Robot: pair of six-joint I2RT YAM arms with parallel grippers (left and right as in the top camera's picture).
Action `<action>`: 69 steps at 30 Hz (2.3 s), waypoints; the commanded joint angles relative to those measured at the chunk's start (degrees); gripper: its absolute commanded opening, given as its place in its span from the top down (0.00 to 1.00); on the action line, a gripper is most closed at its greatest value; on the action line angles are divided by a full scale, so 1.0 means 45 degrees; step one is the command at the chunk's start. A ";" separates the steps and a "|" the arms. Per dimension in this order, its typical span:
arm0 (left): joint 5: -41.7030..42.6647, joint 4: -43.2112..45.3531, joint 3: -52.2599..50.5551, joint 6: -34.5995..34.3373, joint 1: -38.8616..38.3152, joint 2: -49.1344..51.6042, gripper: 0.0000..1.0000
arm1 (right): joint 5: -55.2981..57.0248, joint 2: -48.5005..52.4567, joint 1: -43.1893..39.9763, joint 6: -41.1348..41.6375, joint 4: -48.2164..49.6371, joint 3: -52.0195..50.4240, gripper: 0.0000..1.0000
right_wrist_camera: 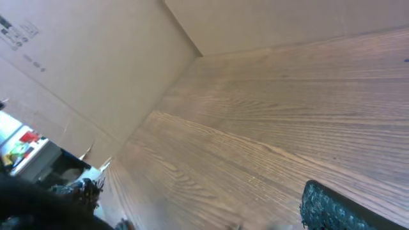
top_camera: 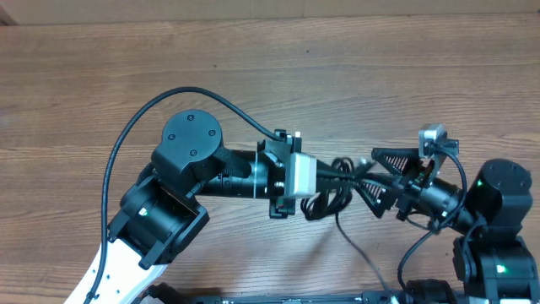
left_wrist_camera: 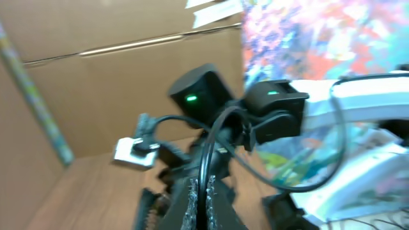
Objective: Untangle cables
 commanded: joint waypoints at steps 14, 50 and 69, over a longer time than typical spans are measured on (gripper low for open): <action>0.3803 0.0175 0.0131 -0.0185 0.0058 0.0019 0.96 | 0.7781 0.2268 -0.0024 -0.0112 -0.0209 0.0170 0.00; -0.5134 0.0126 0.0131 -0.3376 0.0403 -0.0034 0.96 | 0.0481 0.2229 -0.0024 -0.0117 -0.2118 0.0175 0.00; -0.9962 -0.1540 0.0131 -0.7572 0.0369 -0.0029 0.96 | -0.3084 0.2205 0.0073 -0.3905 -0.2127 0.0175 0.09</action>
